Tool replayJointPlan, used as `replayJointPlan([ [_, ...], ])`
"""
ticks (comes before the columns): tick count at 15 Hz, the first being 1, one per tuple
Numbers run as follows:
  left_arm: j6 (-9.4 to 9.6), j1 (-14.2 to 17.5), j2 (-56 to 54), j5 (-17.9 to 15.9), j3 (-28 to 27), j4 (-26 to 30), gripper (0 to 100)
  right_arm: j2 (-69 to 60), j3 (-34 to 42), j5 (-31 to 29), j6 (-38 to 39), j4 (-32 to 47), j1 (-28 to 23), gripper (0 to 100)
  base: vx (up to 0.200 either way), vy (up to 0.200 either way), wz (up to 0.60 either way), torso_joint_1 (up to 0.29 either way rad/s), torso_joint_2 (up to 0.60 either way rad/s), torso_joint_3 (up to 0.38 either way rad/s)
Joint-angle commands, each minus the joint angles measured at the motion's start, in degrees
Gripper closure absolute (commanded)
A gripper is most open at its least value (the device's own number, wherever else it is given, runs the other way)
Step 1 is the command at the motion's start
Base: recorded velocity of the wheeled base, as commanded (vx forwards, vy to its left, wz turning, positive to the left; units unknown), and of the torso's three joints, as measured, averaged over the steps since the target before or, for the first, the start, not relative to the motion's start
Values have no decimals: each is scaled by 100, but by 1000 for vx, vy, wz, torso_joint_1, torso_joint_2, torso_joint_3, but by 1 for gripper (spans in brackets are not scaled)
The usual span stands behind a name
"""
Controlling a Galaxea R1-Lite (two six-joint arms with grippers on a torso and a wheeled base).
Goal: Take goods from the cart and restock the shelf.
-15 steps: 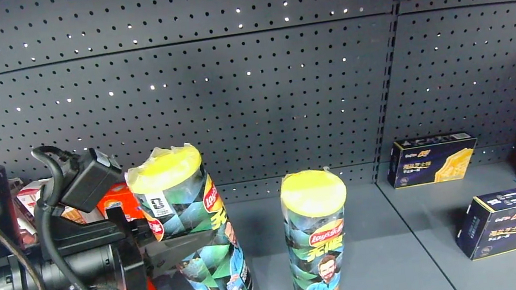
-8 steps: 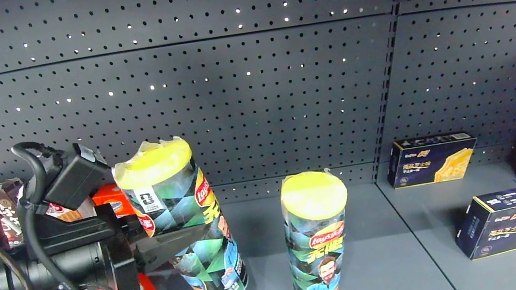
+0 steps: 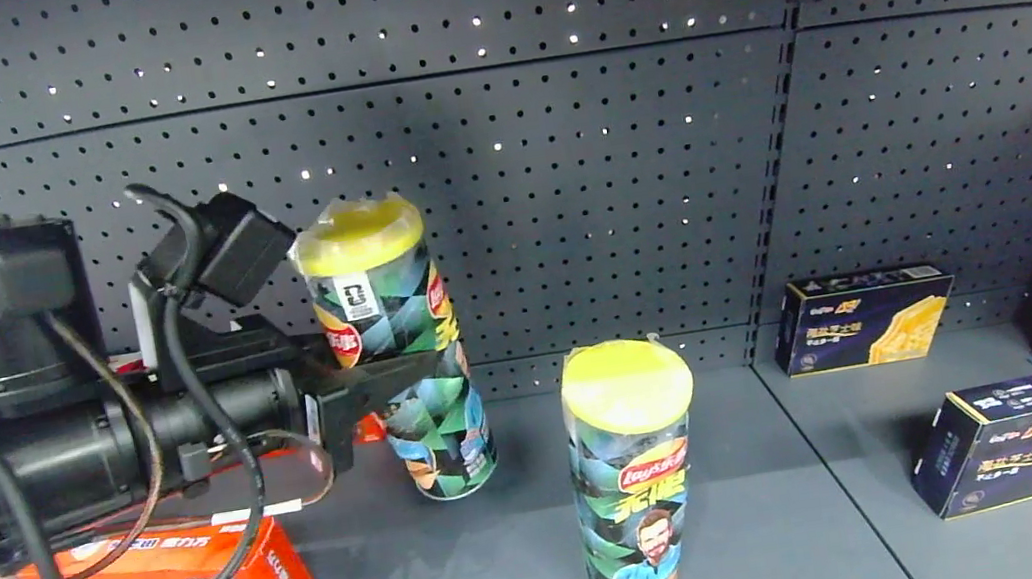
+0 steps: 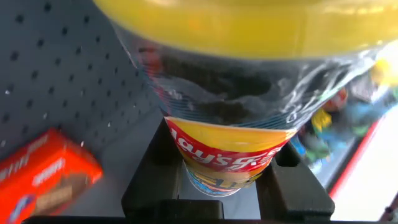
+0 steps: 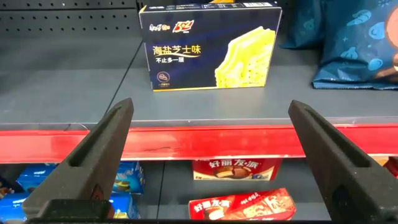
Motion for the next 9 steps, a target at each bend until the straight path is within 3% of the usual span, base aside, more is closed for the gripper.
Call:
replayJointPlan([
  [1, -27, -207, 669, 265, -509, 17, 100, 11, 0, 0, 0, 1, -2, 0, 0, 0, 0, 0, 0, 0],
  [2, -27, -216, 677, 282, -518, 17, 100, 11, 0, 0, 0, 1, 6, 0, 0, 0, 0, 0, 0, 0],
  [4, -88, -532, 1029, 827, -623, -27, 100, 11, 0, 0, 0, 1, 6, 0, 0, 0, 0, 0, 0, 0],
  [9, -1020, -1209, 1539, 1926, -764, -115, 100, 11, 0, 0, 0, 1, 6, 0, 0, 0, 0, 0, 0, 0],
])
